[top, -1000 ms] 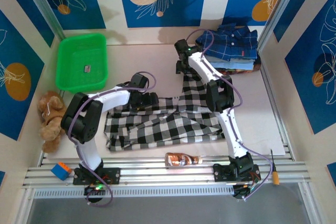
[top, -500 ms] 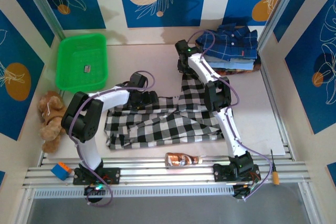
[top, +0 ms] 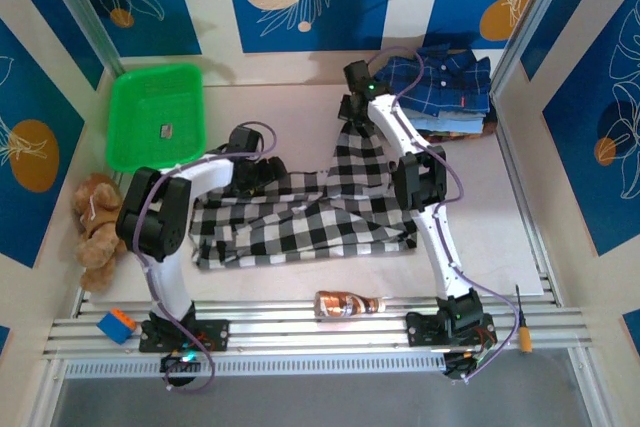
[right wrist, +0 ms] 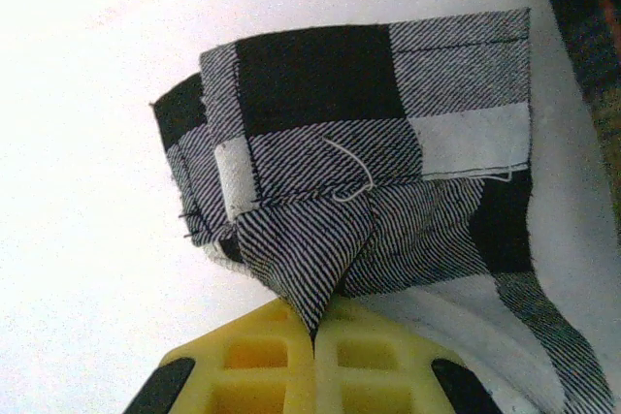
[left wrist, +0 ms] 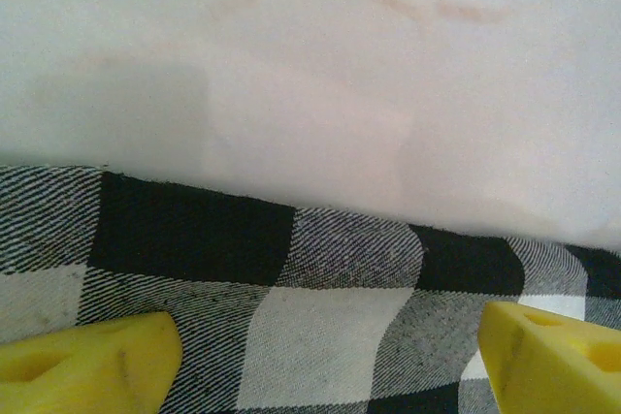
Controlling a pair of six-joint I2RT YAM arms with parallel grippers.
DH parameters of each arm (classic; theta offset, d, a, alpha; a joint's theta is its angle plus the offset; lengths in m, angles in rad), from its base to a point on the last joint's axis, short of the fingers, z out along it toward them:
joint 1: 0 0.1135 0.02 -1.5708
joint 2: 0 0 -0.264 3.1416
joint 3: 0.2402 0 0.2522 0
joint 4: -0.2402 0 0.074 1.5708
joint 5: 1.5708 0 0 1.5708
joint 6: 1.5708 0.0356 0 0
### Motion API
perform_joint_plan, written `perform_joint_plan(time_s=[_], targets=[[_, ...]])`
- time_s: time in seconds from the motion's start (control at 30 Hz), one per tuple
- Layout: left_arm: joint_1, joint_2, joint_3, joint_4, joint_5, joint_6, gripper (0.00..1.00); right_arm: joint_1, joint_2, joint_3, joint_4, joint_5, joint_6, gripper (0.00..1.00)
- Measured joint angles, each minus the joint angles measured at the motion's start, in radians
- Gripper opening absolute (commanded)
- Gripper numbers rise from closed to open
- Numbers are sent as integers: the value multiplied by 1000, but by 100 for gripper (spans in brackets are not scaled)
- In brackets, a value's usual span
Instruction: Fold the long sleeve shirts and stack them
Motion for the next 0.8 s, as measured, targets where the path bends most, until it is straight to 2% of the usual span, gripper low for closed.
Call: perform_joint_plan(time_s=[0.23,0.4,0.53,0.63,0.8], targets=[[72,74,111,-16,-16,14,86,14,-216,-35,14,-92,-39,0],[84,88,135,-19,-17,24,87,66,-489,-306,57,-150,-91,0],[86,81,134,-15,1,23,88,126,-644,-523,100,-196,-109,0],[87,67,130,-18,28,19,88,172,-702,-666,124,-217,-114,0],[88,1,129,-31,69,-5,89,226,-706,-779,137,-248,-121,0]])
